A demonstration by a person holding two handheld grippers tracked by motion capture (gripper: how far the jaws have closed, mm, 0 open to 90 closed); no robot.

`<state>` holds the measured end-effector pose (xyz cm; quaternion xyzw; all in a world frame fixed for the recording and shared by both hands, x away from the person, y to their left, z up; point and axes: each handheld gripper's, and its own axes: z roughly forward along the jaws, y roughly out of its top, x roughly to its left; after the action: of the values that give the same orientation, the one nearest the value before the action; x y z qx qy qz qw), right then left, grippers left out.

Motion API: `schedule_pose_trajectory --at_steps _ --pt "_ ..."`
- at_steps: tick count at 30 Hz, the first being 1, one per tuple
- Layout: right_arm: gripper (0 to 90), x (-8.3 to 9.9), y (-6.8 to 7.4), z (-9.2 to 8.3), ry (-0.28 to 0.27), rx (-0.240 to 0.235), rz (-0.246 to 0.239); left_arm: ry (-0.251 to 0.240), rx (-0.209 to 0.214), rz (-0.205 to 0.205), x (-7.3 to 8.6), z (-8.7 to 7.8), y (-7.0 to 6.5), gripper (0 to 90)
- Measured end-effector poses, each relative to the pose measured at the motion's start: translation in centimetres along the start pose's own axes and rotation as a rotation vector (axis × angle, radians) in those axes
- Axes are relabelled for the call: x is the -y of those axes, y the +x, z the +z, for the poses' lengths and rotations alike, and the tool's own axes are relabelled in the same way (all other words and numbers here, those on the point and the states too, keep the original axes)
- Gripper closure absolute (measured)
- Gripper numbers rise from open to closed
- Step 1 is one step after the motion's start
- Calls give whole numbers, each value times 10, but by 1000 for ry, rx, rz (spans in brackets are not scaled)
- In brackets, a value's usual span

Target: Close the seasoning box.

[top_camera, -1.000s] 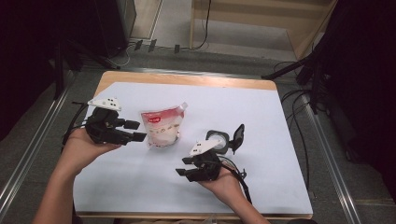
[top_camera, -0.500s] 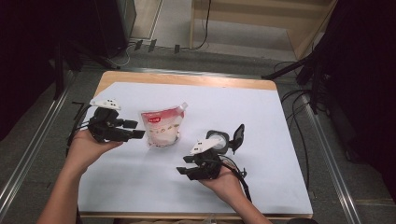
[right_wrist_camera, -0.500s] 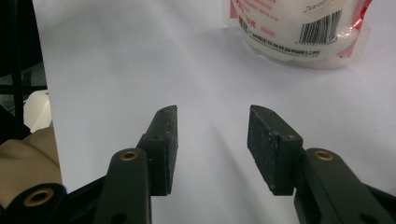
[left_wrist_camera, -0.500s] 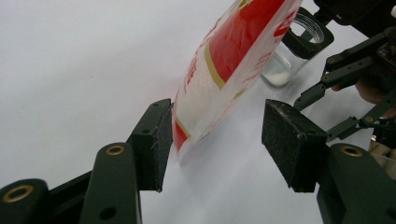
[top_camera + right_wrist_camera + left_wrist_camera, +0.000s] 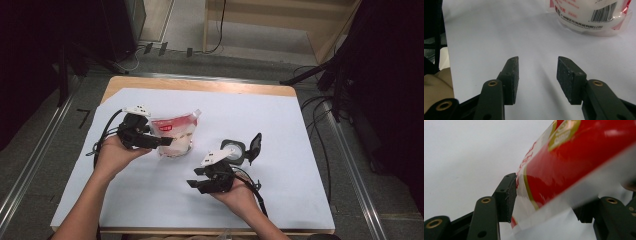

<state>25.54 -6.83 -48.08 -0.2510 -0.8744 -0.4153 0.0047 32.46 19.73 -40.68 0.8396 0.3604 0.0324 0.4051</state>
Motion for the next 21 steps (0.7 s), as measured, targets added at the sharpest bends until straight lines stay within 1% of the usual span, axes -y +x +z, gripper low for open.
schedule_pose_trajectory --at_steps 1,2,3,4,5,8,10,11,12,15,16,18,20,21 --pt "531 0 0 0 0 0 0 0 0 0 0 0 0 447" --pt "530 0 0 1 1 1 1 -11 3 -11 -1 4 0 450" --pt "530 0 0 1 1 1 1 -11 3 -11 -1 4 0 465" --pt "529 1 -1 1 1 4 1 -29 6 -19 -1 6 2 498" --pt "528 1 -1 1 -1 5 2 -34 12 -27 -1 7 3 521" --pt "526 1 -1 1 -6 7 4 -43 14 -21 2 10 5 597" --pt "525 1 -1 1 -11 10 5 -48 8 -52 4 12 7 614" --pt "525 2 -1 1 -12 11 6 -36 -14 -60 4 14 6 633" --pt "525 2 -1 2 -13 12 12 -35 -4 -63 5 14 7 686" --pt "524 2 -1 2 -15 15 11 -21 -8 -54 4 14 6 751" --pt "523 2 -1 3 -15 16 9 -9 -2 -58 3 14 4 775" --pt "522 2 0 5 -13 17 11 -2 6 -51 3 14 4 832" --pt "521 3 0 6 -11 16 7 4 20 -62 2 13 5 874" --pt "521 3 0 6 -11 16 7 4 20 -62 2 13 5 887"
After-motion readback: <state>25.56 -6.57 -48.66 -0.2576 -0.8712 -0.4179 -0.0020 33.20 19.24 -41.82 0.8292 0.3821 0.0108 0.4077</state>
